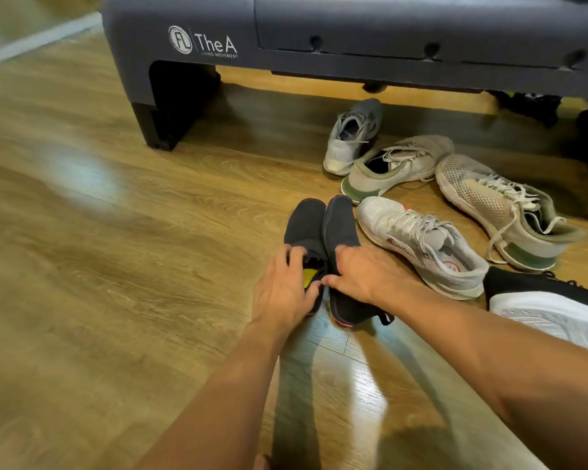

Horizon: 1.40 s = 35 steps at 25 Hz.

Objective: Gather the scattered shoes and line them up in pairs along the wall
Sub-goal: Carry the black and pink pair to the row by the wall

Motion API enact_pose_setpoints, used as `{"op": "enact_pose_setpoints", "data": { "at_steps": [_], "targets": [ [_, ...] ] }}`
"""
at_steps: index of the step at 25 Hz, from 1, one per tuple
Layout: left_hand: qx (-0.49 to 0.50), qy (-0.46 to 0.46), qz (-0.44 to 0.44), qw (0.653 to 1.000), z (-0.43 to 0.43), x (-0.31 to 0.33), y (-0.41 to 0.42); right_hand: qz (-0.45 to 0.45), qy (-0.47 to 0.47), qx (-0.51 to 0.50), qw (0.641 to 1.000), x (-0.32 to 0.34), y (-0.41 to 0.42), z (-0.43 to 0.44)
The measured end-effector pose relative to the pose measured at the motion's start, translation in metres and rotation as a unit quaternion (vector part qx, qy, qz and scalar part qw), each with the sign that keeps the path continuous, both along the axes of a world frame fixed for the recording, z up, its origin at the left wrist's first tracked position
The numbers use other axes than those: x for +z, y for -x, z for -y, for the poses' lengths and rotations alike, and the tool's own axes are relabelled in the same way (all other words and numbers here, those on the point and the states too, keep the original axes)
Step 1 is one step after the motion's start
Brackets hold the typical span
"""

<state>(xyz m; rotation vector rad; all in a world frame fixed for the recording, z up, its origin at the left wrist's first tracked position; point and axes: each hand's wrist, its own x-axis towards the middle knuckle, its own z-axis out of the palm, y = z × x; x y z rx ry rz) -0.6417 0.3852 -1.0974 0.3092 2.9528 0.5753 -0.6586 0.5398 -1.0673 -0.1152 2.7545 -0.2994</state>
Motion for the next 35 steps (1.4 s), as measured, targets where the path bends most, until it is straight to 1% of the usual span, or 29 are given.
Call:
{"op": "enact_pose_setpoints", "data": {
  "at_steps": [1, 2, 4, 5, 6, 7, 9, 10, 13, 16, 18, 21, 24, 27, 29, 32, 35],
  "targets": [
    [-0.027, 0.016, -0.034, 0.999, 0.001, 0.001, -0.005, 0.03, -0.03, 0.013, 0.999, 0.003, 0.001, -0.003],
    [-0.052, 0.033, -0.034, 0.998, 0.002, 0.001, -0.011, 0.061, -0.056, 0.017, 0.996, 0.008, 0.003, -0.008],
    [-0.061, 0.054, 0.022, 0.996, 0.005, -0.002, -0.018, 0.145, -0.089, -0.008, 0.985, 0.017, 0.004, -0.021],
    [-0.045, 0.058, 0.053, 0.996, 0.007, -0.002, -0.018, 0.189, -0.08, -0.02, 0.978, 0.019, 0.002, -0.025],
    [-0.032, 0.065, 0.08, 0.994, 0.008, -0.001, -0.015, 0.222, -0.05, -0.022, 0.973, 0.019, -0.002, -0.025],
    [-0.033, 0.072, 0.101, 0.992, 0.008, 0.001, -0.01, 0.228, -0.006, -0.008, 0.974, 0.016, -0.007, -0.021],
    [-0.054, 0.077, 0.126, 0.988, 0.004, 0.015, 0.006, 0.167, 0.068, 0.021, 0.983, 0.015, -0.01, -0.011],
    [-0.061, 0.071, 0.133, 0.987, 0.002, 0.026, 0.014, 0.135, 0.082, 0.03, 0.987, 0.018, -0.008, -0.007],
    [-0.072, 0.05, 0.139, 0.986, -0.011, 0.065, 0.029, 0.094, 0.03, 0.048, 0.994, 0.04, 0.002, -0.01],
    [-0.084, 0.055, 0.153, 0.983, -0.032, 0.121, 0.02, 0.148, 0.041, -0.034, 0.988, 0.086, -0.01, -0.029],
    [-0.068, 0.049, 0.208, 0.975, -0.043, 0.167, 0.011, 0.144, 0.027, -0.063, 0.987, 0.13, -0.026, -0.041],
    [-0.09, 0.025, 0.283, 0.954, -0.056, 0.25, 0.001, 0.115, 0.018, -0.11, 0.987, 0.221, -0.044, -0.049],
    [-0.111, 0.004, 0.334, 0.936, -0.077, 0.371, -0.012, 0.11, 0.064, -0.164, 0.978, 0.357, -0.062, -0.065],
    [-0.156, -0.016, 0.337, 0.928, -0.107, 0.521, -0.021, 0.104, 0.121, -0.226, 0.961, 0.514, -0.086, -0.093],
    [-0.195, -0.014, 0.305, 0.932, -0.124, 0.609, -0.023, 0.103, 0.169, -0.245, 0.949, 0.601, -0.102, -0.107],
    [-0.25, -0.006, 0.24, 0.938, -0.148, 0.747, -0.032, 0.083, 0.283, -0.319, 0.901, 0.732, -0.13, -0.131],
    [-0.311, -0.03, 0.187, 0.931, -0.166, 0.851, -0.048, 0.054, 0.394, -0.387, 0.832, 0.829, -0.169, -0.143]
  ]
}}
